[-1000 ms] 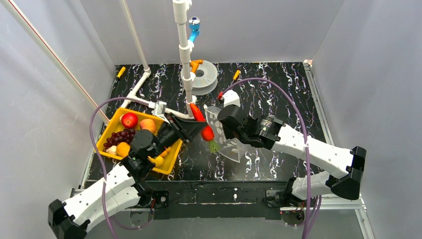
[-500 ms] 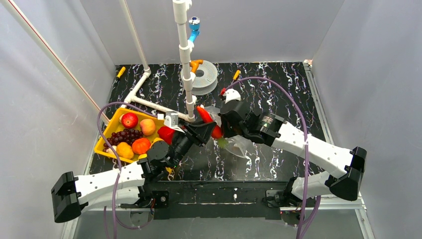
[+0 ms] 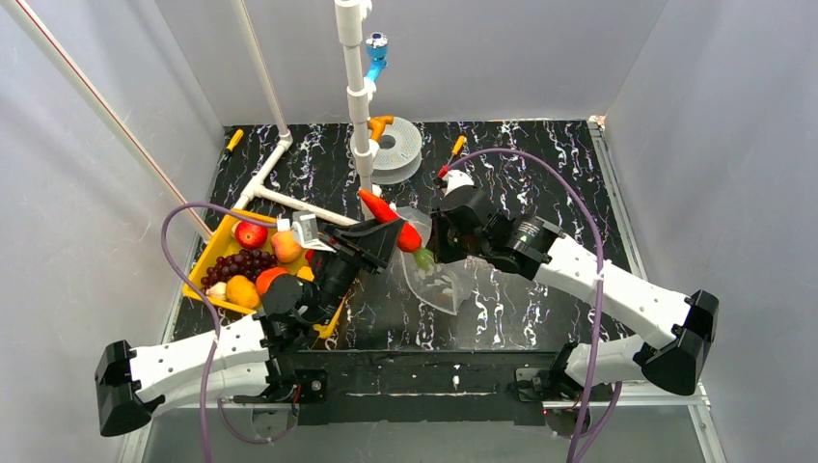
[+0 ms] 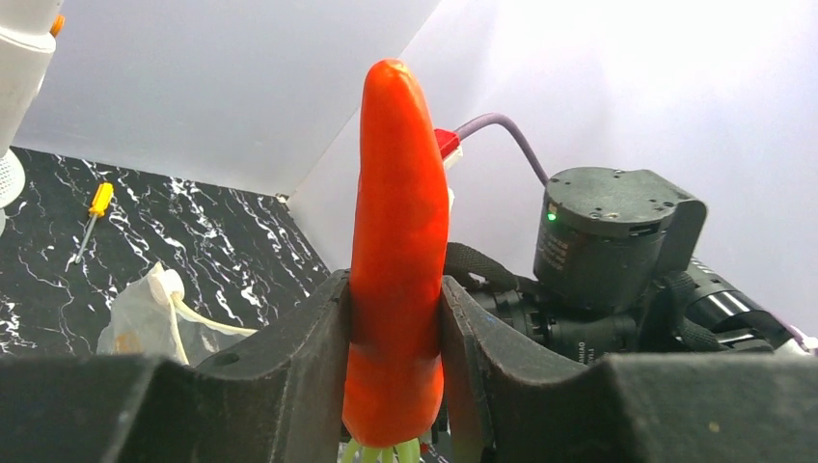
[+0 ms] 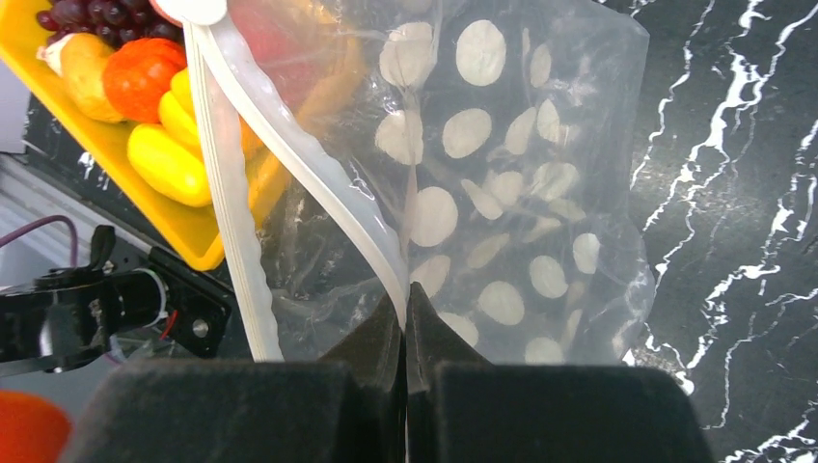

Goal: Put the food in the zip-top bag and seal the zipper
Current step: Place the fake vegetable in the zipper food storage bag.

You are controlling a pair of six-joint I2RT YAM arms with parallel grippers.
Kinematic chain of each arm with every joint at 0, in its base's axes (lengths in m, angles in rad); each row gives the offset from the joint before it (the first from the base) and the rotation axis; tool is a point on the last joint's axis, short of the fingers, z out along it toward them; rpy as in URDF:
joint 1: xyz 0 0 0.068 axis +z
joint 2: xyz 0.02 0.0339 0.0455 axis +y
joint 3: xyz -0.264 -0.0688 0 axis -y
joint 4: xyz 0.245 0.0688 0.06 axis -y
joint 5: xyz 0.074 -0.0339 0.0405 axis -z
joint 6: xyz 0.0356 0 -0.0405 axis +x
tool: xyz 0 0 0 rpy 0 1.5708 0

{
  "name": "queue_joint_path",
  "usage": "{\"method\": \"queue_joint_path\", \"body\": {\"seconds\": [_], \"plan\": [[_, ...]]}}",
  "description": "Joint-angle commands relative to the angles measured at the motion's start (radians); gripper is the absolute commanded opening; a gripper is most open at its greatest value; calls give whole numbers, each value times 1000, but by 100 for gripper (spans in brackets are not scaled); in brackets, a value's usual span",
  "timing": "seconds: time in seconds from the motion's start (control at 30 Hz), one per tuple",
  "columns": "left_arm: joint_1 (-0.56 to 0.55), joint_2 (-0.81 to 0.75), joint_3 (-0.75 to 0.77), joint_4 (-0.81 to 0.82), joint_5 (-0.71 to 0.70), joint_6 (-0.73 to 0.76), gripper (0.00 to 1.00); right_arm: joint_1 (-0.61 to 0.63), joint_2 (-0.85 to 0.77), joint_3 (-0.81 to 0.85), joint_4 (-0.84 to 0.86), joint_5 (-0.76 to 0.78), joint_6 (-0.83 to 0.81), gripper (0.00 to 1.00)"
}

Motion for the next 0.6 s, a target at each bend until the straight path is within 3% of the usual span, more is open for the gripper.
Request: {"method": "queue_joint_path", "body": {"seconds": [0.0,0.27,0.43,0.57], "plan": [[-5,50,6,110,-40,28,0,-9,-35,-9,63,-82,28,1],[-5,84,-79,218,-14,19,0,-73,-99,-50,105,-177,72,1],[-5,75,-151,267,-50,-64,0,-126,-128,-87,135,-233,103,1],[-6,47,-127,152,-43,-76,0,-146,-132,-99,146,-252,122,1]]}}
